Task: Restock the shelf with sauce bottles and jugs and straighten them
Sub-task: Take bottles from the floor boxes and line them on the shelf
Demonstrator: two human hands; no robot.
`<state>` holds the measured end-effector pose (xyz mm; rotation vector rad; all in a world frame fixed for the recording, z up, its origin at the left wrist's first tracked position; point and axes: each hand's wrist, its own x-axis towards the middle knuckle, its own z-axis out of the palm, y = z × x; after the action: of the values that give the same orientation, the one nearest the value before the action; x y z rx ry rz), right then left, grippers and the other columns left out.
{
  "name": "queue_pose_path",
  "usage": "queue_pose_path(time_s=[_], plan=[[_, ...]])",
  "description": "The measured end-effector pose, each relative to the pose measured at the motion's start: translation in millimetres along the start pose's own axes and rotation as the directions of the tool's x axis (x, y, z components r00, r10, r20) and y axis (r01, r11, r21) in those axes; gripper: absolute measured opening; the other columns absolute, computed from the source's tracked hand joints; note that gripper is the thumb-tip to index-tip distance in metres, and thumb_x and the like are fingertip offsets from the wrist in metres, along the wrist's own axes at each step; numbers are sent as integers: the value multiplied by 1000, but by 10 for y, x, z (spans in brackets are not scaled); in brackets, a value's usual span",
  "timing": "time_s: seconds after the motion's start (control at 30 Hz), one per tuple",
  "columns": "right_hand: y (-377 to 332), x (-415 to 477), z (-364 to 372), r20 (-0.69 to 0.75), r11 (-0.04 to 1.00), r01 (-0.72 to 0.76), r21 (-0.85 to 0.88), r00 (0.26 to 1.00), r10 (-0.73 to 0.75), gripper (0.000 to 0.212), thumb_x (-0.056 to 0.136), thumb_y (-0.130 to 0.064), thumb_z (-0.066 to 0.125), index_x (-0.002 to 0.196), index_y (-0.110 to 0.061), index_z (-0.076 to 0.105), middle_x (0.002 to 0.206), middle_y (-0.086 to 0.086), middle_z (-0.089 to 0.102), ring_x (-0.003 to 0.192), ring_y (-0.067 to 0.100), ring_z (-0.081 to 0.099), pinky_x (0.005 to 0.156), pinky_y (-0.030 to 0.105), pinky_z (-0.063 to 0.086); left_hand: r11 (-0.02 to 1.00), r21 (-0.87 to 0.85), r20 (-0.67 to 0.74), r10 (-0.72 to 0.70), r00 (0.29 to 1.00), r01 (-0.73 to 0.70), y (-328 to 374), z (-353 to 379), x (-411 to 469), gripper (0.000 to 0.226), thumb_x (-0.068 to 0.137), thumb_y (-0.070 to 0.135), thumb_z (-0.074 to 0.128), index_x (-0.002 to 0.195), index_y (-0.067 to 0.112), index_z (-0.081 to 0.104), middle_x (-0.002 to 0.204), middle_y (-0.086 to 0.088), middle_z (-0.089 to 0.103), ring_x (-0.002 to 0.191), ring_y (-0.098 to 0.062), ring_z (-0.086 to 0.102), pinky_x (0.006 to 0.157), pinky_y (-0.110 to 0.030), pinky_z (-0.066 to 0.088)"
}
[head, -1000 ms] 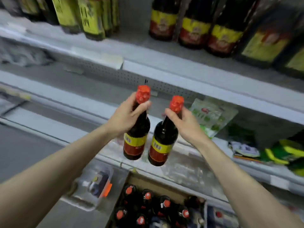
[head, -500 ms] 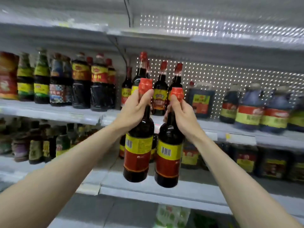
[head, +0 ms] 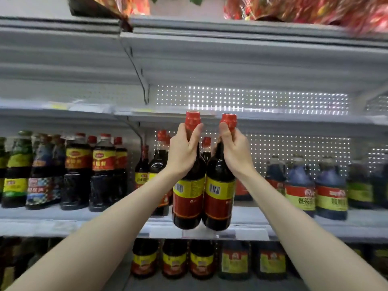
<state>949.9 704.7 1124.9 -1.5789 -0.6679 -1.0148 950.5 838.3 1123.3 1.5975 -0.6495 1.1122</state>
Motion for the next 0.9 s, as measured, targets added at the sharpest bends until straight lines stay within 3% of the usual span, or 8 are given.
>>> queue_pose_path(time_s=[0.17, 0.3, 0.43, 0.57, 0.67, 0.73, 0.83, 0.9], plan=[[386, 280, 108, -46, 998, -3, -68, 999, 0, 36, 94, -53, 43, 78, -22, 52, 68, -5, 53, 63, 10, 51, 68, 24, 41, 999, 34, -58, -27, 998, 29, -319, 195, 223, 39, 96, 44, 47, 95, 5, 50, 69, 0, 54, 59, -11, 47, 60, -29, 40], [637, 499, 212, -61, 999, -29, -42, 998, 27, 32, 95, -50, 45, 80, -24, 53, 67, -11, 52, 59, -2, 48, 60, 9, 37, 996, 65, -63, -55, 997, 59, -526, 317, 446, 40, 96, 48, 45, 97, 8, 50, 72, 2, 56, 65, -13, 52, 66, -33, 43], [853, 645, 291, -63, 999, -34, -40, 997, 31, 37, 93, -53, 44, 83, -19, 55, 71, -4, 55, 66, 8, 52, 65, 14, 40, 990, 114, -64, -76, 995, 83, -724, 414, 583, 42, 95, 50, 44, 93, 9, 47, 71, -1, 56, 65, -18, 53, 64, -35, 40], [1036, 728, 341, -39, 997, -63, -34, 997, 61, 32, 97, -46, 45, 85, -18, 57, 72, -7, 54, 66, 3, 50, 60, 4, 37, 982, 139, -76, -116, 990, 126, -947, 494, 626, 45, 95, 54, 43, 90, 10, 46, 68, -1, 53, 62, -20, 51, 63, -37, 42], [1170, 766, 381, -30, 994, -96, -57, 995, 94, 46, 96, -52, 44, 97, -9, 61, 81, -1, 60, 71, 6, 53, 61, 7, 38, 973, 163, -73, -152, 986, 162, -1058, 548, 630, 47, 95, 56, 41, 92, 9, 47, 69, -1, 54, 64, -22, 52, 66, -40, 44], [1255, 772, 408, -23, 989, -132, -70, 991, 130, 54, 94, -56, 43, 89, -4, 60, 73, 4, 55, 63, 9, 51, 59, 18, 39, 965, 176, -53, -190, 980, 197, -1117, 569, 627, 49, 95, 56, 40, 95, 8, 47, 71, -2, 55, 65, -21, 53, 68, -42, 46], [1368, 791, 432, -27, 983, -156, -93, 988, 154, 52, 96, -52, 45, 63, -12, 44, 52, -2, 38, 39, 2, 36, 43, 13, 29, 946, 205, -46, -248, 968, 252, -1220, 600, 636, 51, 95, 57, 38, 93, 7, 48, 78, -3, 55, 76, -25, 55, 73, -42, 44], [1420, 820, 443, -35, 978, -172, -118, 985, 169, 45, 97, -50, 44, 70, -14, 48, 53, -1, 40, 42, 4, 39, 42, 14, 29, 930, 239, -37, -280, 959, 280, -1296, 632, 673, 49, 97, 55, 37, 88, 7, 46, 83, -6, 54, 82, -29, 54, 73, -40, 42]])
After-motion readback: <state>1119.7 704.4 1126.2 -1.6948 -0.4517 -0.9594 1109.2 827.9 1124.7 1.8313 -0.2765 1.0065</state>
